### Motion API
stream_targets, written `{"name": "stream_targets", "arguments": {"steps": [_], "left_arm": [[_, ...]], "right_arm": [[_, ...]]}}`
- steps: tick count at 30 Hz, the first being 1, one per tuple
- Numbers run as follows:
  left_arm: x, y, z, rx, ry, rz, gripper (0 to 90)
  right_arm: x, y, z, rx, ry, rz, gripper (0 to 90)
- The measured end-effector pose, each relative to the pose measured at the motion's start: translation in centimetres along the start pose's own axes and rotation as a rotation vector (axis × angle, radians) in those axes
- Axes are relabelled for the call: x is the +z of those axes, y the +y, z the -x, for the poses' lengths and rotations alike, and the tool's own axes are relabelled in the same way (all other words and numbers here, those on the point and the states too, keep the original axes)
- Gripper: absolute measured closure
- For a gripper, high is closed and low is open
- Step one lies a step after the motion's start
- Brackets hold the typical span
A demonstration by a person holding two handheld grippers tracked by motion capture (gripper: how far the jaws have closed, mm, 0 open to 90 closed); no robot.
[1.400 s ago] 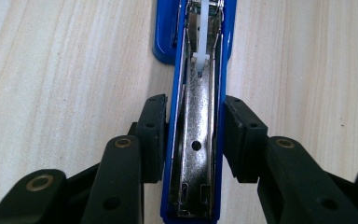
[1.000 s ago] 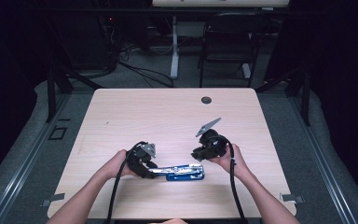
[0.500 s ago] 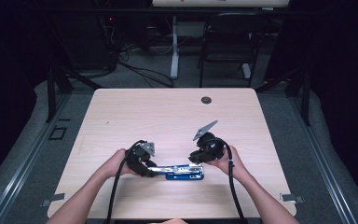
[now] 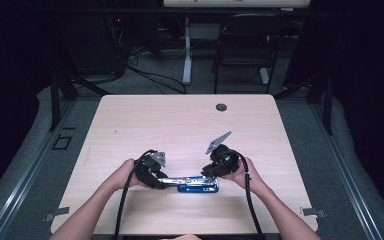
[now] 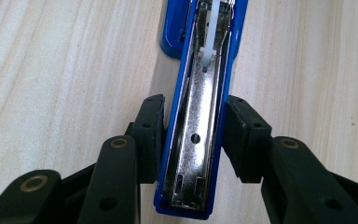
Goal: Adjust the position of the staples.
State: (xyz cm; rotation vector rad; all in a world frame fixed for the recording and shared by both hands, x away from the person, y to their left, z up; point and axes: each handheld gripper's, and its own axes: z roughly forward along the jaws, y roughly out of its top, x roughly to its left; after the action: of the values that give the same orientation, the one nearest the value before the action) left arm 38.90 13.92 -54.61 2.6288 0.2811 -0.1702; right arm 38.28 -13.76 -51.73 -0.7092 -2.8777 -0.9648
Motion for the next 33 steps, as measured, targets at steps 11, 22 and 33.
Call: {"name": "stream_targets", "arguments": {"steps": [11, 22, 33], "left_arm": [[0.01, -0.03, -0.13, 0.003, -0.006, 0.003, 60.3], [0.02, -0.02, -0.17, 0.0, -0.009, 0.0, 60.3], [0.04, -0.02, -0.2, -0.001, -0.01, -0.001, 60.3]], "right_arm": [[0.26, -0.24, -0.01, -0.047, 0.01, -0.011, 78.5], [0.15, -0.41, 0.09, -0.072, 0.02, -0.005, 78.2], [-0.08, -0.51, 0.07, -0.09, 0.019, 0.013, 78.4]]}}
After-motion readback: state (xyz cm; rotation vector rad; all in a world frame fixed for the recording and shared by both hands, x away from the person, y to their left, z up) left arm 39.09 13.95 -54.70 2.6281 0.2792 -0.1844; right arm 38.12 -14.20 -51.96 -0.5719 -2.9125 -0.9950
